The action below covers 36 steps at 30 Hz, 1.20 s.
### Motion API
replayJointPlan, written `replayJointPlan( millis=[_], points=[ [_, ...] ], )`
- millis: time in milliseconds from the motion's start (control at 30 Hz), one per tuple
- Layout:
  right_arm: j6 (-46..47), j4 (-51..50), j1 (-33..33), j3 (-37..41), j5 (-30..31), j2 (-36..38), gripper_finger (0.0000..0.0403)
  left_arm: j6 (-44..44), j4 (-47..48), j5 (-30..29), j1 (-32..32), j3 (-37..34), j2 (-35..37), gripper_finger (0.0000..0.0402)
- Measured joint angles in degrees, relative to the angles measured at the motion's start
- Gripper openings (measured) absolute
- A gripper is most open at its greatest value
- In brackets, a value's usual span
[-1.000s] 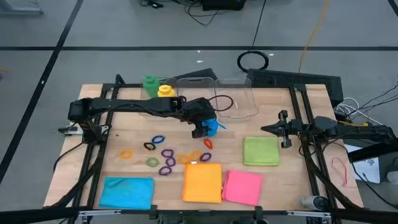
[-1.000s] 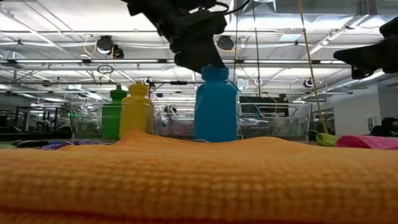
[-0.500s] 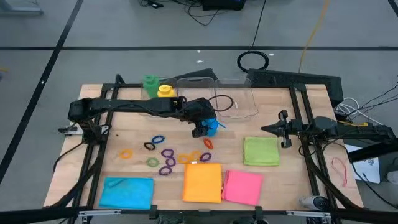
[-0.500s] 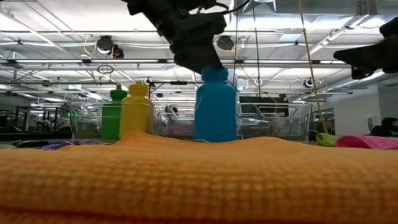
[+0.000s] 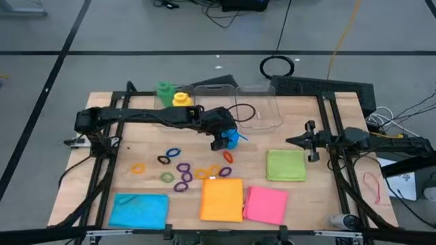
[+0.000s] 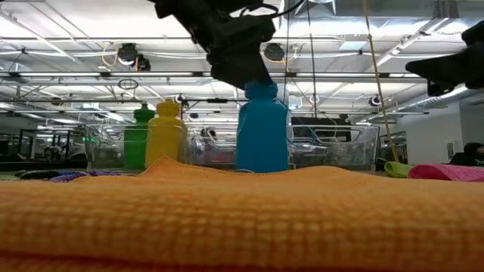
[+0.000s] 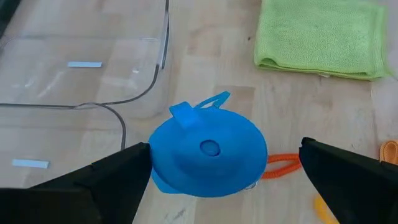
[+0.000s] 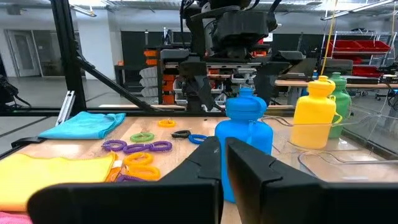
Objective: Pick & Place Sports Items
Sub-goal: Put the blue tumbler into the left transparent container
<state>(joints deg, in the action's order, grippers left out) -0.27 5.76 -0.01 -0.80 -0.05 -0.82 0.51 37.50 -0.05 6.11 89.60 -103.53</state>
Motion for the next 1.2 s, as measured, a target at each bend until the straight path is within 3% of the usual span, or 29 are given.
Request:
replayJointPlan(
  millis=[1200],
  points=[
    [0.02, -0.02, 0.00, 0.02, 0.00, 0.00, 0.0000, 1.60, -1.18, -3.04, 0.39, 0.06, -1.29, 0.0333]
  ],
)
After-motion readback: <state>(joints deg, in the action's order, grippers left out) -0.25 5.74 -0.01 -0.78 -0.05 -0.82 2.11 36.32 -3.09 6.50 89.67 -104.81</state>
